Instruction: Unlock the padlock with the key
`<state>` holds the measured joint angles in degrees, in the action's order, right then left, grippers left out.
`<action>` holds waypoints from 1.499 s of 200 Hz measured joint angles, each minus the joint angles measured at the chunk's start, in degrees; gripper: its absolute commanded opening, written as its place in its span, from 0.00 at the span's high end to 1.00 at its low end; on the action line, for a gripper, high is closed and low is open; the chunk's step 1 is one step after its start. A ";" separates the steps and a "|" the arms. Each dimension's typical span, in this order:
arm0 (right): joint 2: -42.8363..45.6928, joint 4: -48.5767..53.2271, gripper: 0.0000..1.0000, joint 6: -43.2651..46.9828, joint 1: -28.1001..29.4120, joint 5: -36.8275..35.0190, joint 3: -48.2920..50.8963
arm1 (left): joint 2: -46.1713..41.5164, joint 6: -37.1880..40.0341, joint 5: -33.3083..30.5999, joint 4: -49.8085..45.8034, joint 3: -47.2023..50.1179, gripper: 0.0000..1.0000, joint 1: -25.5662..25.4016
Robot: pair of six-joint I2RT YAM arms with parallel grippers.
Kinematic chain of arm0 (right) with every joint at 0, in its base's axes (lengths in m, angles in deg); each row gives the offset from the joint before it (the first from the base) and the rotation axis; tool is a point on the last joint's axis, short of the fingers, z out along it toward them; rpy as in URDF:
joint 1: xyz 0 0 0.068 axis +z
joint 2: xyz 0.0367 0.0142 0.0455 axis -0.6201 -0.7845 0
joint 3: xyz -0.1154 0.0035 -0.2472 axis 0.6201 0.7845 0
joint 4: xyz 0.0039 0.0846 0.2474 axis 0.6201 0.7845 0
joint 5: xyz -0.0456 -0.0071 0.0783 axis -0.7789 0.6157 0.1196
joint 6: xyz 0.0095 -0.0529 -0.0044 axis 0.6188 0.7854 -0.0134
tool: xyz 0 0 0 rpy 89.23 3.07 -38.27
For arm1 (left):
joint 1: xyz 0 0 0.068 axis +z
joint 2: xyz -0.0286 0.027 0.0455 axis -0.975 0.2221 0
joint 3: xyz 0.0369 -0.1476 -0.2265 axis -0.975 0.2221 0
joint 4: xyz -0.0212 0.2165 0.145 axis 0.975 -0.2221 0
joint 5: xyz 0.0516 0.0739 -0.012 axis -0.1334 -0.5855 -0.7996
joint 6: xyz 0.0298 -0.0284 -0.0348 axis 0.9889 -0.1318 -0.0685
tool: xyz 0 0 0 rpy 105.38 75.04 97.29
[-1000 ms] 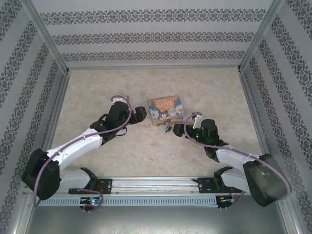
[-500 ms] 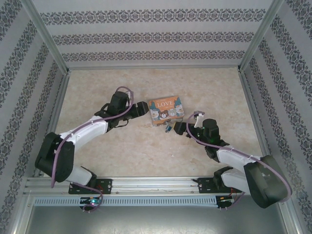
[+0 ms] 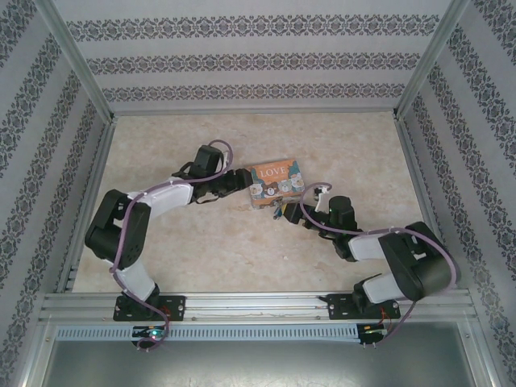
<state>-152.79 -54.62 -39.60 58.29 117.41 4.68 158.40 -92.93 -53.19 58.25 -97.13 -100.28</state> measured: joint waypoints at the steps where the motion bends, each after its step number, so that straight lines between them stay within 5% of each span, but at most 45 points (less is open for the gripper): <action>1: -0.11 -0.11 0.17 0.00 0.00 0.00 0.00 | 0.17 0.00 0.09 0.04 -0.15 0.34 0.00; 300: -19.45 -12.02 0.38 -0.20 1.68 3.43 -9.35 | 7.15 0.76 2.56 1.36 -3.28 0.48 -0.02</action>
<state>-172.25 -66.64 -39.80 59.98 120.84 -4.67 165.54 -92.17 -50.63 59.60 -100.41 -100.30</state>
